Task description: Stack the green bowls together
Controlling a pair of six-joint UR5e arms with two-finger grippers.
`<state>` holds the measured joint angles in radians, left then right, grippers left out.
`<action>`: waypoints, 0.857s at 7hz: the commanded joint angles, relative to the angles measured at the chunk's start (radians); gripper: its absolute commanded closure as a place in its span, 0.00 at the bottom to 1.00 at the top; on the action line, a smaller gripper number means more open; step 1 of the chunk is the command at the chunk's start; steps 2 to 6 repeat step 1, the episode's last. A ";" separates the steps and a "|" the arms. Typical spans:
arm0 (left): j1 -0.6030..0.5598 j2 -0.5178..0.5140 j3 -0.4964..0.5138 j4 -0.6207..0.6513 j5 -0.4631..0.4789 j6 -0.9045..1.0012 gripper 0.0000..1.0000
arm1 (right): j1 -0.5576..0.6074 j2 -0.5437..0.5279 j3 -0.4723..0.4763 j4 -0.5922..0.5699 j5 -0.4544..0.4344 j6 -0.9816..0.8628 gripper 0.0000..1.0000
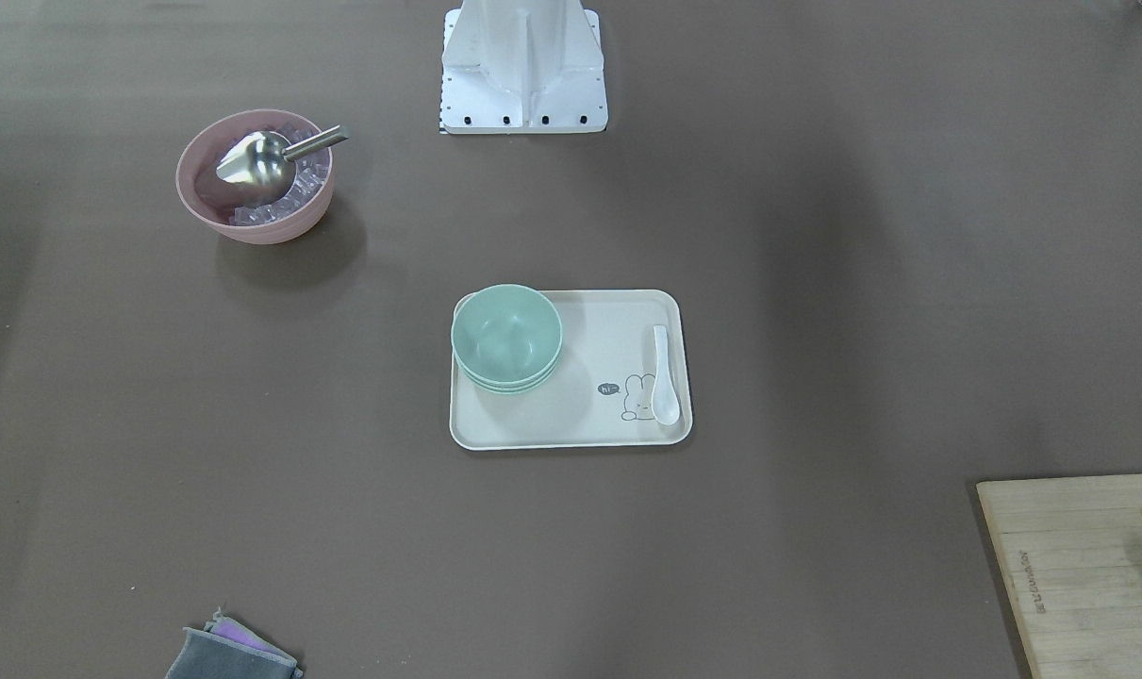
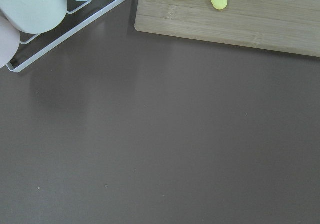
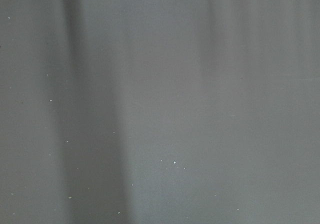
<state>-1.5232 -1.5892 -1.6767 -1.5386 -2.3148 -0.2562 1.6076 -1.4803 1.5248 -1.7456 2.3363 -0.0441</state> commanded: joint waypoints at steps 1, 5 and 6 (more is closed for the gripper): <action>0.000 0.000 0.000 0.002 0.000 -0.002 0.01 | 0.000 0.002 0.001 0.000 0.000 0.001 0.00; 0.000 0.000 0.000 0.002 0.000 -0.002 0.01 | 0.000 0.002 0.001 0.000 0.000 0.001 0.00; 0.000 0.000 0.000 0.002 0.000 -0.002 0.01 | 0.000 0.002 0.001 0.000 0.000 0.001 0.00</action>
